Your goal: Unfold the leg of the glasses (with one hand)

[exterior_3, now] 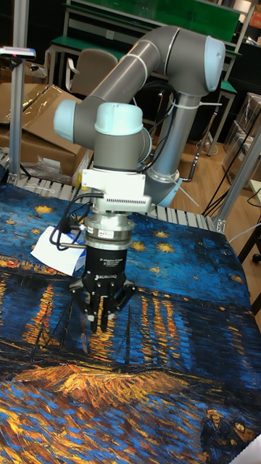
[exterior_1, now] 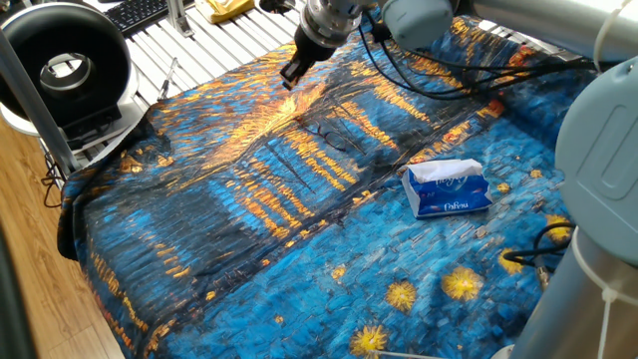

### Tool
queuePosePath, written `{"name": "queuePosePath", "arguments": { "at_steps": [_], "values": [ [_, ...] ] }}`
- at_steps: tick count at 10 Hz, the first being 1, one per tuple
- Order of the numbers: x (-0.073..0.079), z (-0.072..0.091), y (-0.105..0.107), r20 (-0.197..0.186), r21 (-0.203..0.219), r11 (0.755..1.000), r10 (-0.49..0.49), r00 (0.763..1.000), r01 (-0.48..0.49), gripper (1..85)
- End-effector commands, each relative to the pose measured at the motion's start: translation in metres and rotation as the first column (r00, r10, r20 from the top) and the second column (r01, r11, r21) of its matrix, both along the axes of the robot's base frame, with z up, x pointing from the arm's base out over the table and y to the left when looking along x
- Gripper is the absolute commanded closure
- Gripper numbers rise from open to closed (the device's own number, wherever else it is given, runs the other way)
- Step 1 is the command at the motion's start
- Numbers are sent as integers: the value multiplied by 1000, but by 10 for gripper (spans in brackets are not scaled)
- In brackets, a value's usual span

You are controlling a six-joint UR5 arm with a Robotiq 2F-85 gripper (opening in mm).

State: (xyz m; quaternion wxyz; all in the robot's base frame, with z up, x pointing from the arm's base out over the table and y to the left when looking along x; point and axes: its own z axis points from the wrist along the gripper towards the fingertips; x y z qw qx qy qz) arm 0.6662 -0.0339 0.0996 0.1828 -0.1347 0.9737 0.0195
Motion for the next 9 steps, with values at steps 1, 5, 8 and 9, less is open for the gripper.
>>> {"name": "queuePosePath", "arguments": {
  "at_steps": [1, 5, 8, 9],
  "values": [
    [-17, 1, -24, -90, -67, 998, -27, 996, 21, 740],
    [-27, -7, -5, -139, 14, 994, -109, 984, 112, 847],
    [-28, -16, 22, -140, 82, 983, -150, 979, 163, 830],
    [-31, -18, 33, -153, 128, 978, -144, 978, 164, 807]
  ]
}}
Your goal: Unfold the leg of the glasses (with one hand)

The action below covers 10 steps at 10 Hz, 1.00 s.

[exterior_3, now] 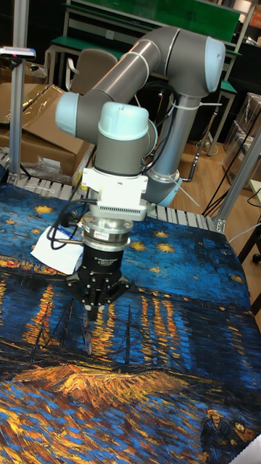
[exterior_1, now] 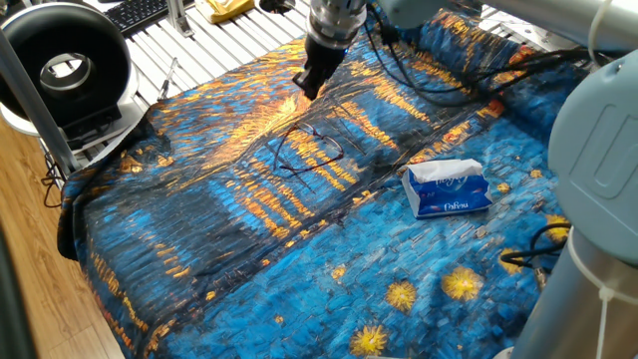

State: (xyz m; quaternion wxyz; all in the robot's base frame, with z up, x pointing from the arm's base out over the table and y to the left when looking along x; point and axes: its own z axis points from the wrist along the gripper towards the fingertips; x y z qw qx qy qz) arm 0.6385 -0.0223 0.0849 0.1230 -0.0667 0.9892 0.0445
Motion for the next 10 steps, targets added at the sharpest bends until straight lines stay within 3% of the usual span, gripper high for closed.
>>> {"name": "queuePosePath", "arguments": {
  "at_steps": [1, 4, 8, 9, 10],
  "values": [
    [-5, -9, 24, -9, 92, 995, -29, 1000, 30, 800],
    [-11, -34, 24, -17, 70, 995, -76, 997, 77, 847],
    [-14, -55, 43, 5, 73, 991, -114, 993, 113, 847],
    [-19, -58, 47, -10, 77, 992, -97, 995, 97, 810],
    [-21, -58, 54, -12, 101, 991, -86, 996, 87, 717]
  ]
}}
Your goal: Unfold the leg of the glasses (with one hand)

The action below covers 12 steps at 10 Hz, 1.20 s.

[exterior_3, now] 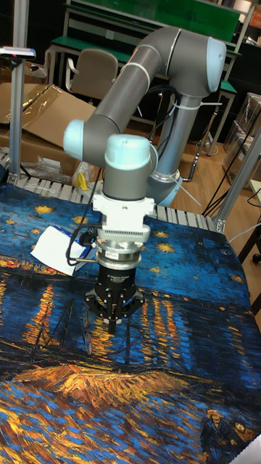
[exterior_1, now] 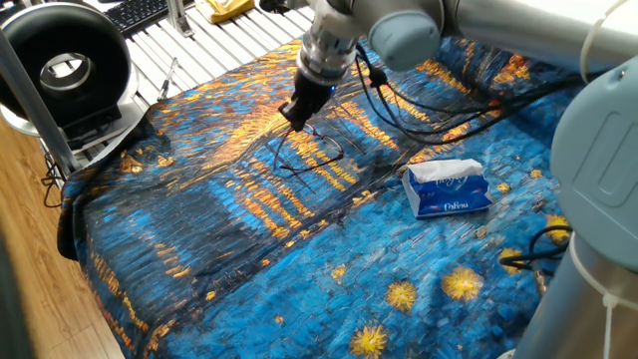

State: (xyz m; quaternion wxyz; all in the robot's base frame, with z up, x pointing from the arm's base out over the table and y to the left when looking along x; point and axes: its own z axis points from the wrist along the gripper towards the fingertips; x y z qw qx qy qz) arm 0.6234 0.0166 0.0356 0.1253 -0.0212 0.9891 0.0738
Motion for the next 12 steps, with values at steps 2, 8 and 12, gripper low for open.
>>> {"name": "queuePosePath", "arguments": {
  "at_steps": [2, 8, 12],
  "values": [
    [-14, -10, 22, -34, 59, 998, -29, 999, 31, 673],
    [-54, -15, 36, -173, 99, 995, 16, 985, 1, 643],
    [-65, -17, 33, -197, 83, 993, 100, 975, -85, 520]
  ]
}}
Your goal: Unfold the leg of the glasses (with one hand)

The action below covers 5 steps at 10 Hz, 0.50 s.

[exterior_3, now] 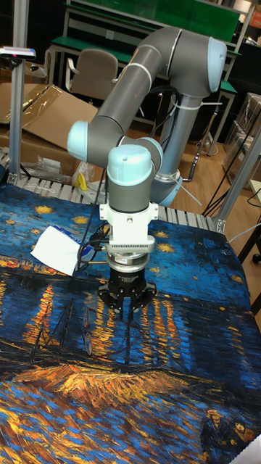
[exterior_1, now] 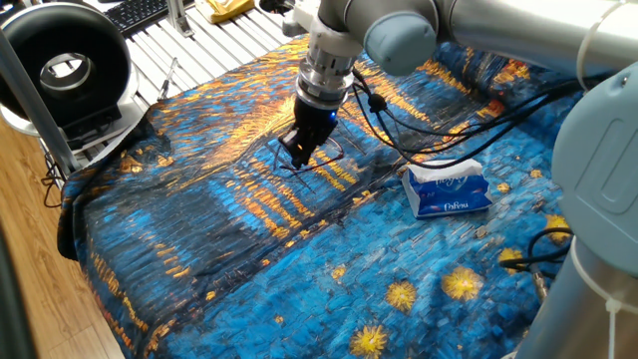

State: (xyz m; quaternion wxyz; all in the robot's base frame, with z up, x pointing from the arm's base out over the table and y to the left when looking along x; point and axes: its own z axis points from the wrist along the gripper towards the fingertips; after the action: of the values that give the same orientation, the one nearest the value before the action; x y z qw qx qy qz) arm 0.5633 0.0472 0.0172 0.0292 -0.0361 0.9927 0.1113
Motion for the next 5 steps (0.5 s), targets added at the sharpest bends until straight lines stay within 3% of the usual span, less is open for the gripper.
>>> {"name": "queuePosePath", "arguments": {
  "at_steps": [1, 5],
  "values": [
    [-2, 3, 7, 7, 28, 998, 53, 999, -53, 520],
    [11, 1, 11, 60, 32, 997, 68, 996, -70, 530]
  ]
}}
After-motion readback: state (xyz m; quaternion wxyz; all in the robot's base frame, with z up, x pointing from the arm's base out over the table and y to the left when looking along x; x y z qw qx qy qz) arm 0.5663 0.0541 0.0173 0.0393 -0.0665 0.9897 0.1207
